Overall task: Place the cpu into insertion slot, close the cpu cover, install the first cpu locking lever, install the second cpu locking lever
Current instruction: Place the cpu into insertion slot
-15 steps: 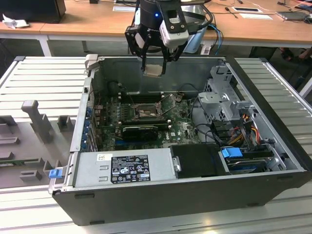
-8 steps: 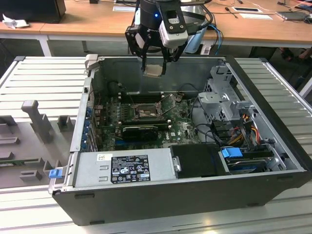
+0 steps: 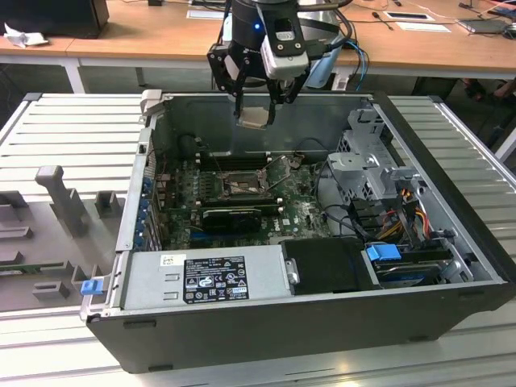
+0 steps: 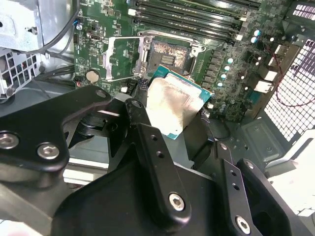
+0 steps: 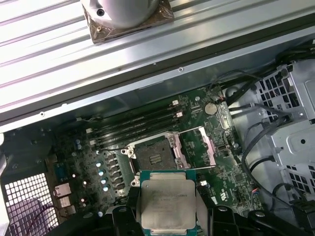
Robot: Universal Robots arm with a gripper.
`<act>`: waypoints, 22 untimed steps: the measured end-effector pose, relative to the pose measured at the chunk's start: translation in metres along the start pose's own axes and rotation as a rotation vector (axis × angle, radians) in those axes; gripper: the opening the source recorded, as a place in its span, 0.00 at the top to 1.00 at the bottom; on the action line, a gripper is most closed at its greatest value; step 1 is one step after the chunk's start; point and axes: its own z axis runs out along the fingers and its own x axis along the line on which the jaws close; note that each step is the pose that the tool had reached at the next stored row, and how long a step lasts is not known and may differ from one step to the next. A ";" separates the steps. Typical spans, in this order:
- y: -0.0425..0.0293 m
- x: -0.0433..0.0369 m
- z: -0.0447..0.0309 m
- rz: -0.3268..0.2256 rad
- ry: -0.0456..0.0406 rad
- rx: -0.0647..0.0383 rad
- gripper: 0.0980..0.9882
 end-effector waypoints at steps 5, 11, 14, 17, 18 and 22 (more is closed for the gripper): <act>-0.0002 0.0003 0.0007 0.020 -0.0018 0.000 0.51; -0.0004 0.0009 0.0015 0.030 -0.0026 -0.001 0.51; -0.0005 0.0009 0.0017 0.033 -0.0029 -0.001 0.51; -0.0005 0.0009 0.0019 0.037 -0.0032 -0.001 0.51; -0.0005 0.0009 0.0019 0.038 -0.0033 -0.001 0.51; -0.0005 0.0009 0.0022 0.042 -0.0037 -0.001 0.51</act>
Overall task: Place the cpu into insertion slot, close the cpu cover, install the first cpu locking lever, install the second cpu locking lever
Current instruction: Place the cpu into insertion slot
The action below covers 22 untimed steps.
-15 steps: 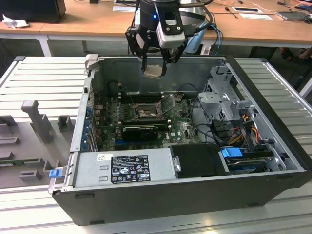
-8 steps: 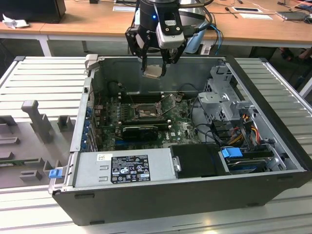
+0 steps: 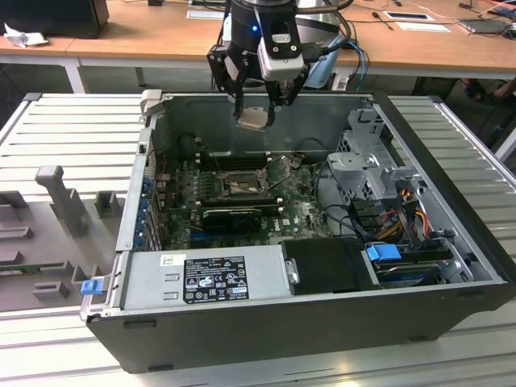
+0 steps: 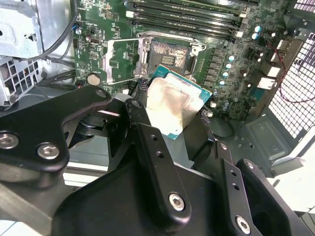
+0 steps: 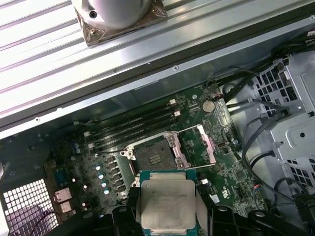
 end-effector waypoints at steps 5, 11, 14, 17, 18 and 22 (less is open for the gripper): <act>0.0000 0.0000 0.0003 0.006 -0.0005 0.000 0.51; -0.0001 0.0000 0.0006 0.014 -0.0013 0.000 0.51; -0.0001 0.0000 0.0007 0.019 -0.0017 0.000 0.51; -0.0001 0.0000 0.0008 0.026 -0.0023 -0.001 0.51; -0.0001 0.0000 0.0008 0.028 -0.0024 -0.001 0.51; -0.0001 0.0000 0.0009 0.035 -0.0031 -0.001 0.51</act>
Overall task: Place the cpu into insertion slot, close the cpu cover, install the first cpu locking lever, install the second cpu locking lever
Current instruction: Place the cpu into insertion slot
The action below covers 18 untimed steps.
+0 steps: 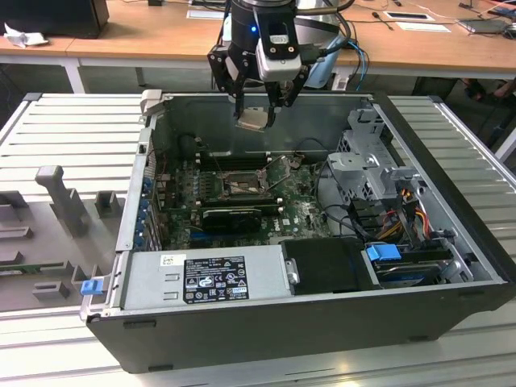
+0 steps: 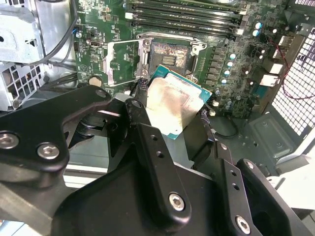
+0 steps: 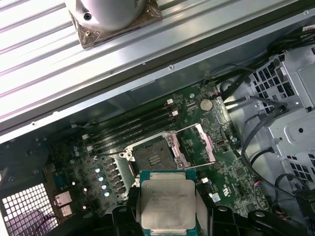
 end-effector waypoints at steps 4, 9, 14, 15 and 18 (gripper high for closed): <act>0.0000 0.0000 0.0001 0.021 -0.0018 0.000 0.51; -0.0002 0.0002 0.0007 0.076 -0.0067 -0.002 0.51; -0.0003 0.0003 0.0016 0.085 -0.0074 -0.002 0.51; -0.0003 0.0002 0.0019 0.085 -0.0074 -0.002 0.51; -0.0004 0.0002 0.0025 0.085 -0.0075 -0.002 0.51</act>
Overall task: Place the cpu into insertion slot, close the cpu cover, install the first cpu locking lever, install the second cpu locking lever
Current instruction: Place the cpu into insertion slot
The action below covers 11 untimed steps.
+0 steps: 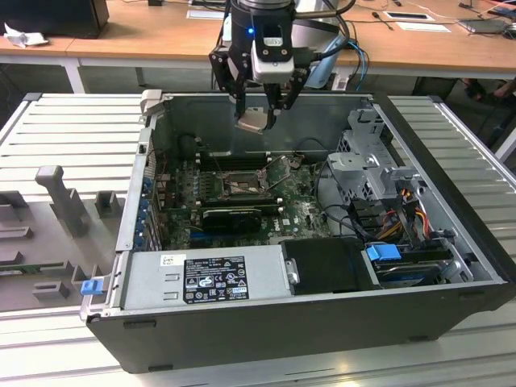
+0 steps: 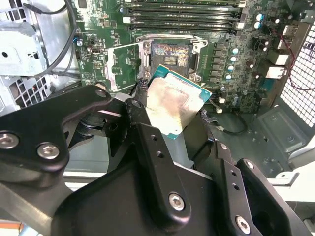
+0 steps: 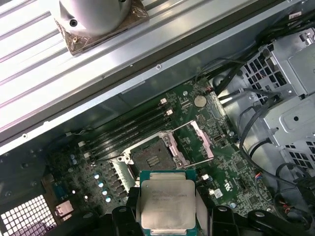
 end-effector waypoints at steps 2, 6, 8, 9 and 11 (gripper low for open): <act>0.0000 0.0000 0.0003 0.000 0.0000 0.000 0.51; -0.0001 0.0000 0.0008 0.002 -0.0001 0.000 0.51; -0.0001 0.0000 0.0009 0.003 -0.0003 0.000 0.51; -0.0001 0.0000 0.0010 0.005 -0.0004 0.000 0.51; -0.0001 0.0000 0.0011 0.008 -0.0007 0.000 0.51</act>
